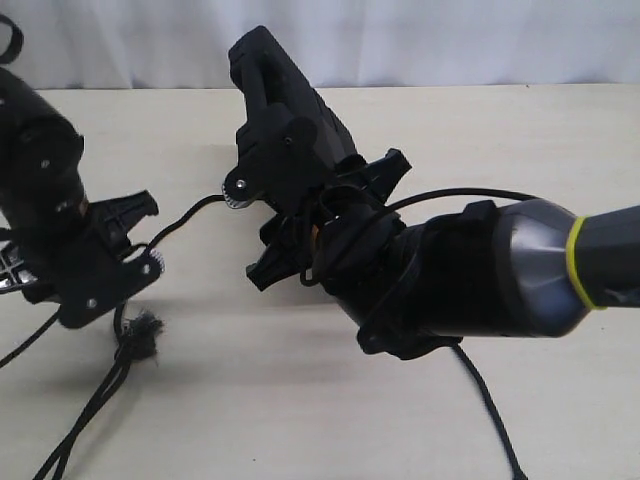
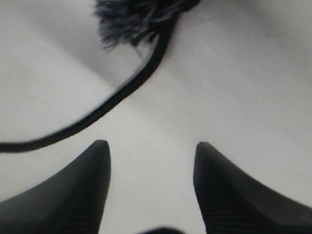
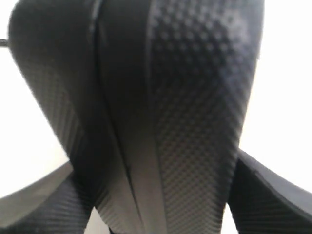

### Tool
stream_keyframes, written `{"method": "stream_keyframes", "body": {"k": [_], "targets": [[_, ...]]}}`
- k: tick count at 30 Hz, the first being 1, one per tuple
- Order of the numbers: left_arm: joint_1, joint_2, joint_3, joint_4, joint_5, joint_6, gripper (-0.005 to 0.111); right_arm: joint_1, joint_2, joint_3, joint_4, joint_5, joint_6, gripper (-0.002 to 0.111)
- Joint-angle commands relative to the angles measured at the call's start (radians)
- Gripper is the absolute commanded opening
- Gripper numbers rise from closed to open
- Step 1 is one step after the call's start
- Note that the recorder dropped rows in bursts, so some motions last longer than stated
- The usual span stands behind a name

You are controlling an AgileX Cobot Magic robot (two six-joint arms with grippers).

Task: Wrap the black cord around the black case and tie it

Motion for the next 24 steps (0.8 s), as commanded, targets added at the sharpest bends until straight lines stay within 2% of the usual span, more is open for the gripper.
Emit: {"method": "stream_keyframes", "body": {"k": [1,4,9,14,19,24], "targets": [[-0.014,0.0,0.118,0.017,-0.122,0.122,0.05,0.0,-0.018,-0.002,-0.045,0.007,-0.002,0.004],[-0.04,0.0,0.163,-0.049,-0.182,0.218,0.05,0.0,-0.018,-0.002,-0.046,0.007,-0.002,0.004],[-0.099,-0.009,0.167,-0.162,-0.23,0.245,0.05,0.0,-0.018,-0.002,-0.045,0.007,-0.021,0.004],[-0.1,-0.009,0.178,-0.124,-0.198,0.247,0.05,0.0,-0.018,-0.002,-0.045,0.007,-0.021,0.004],[-0.1,-0.007,0.26,-0.127,-0.387,0.294,0.05,0.0,-0.018,-0.002,-0.043,0.007,-0.021,0.004],[-0.1,-0.007,0.272,-0.127,-0.433,0.254,0.049,0.0,-0.018,-0.002,-0.038,0.007,-0.021,0.004]]}}
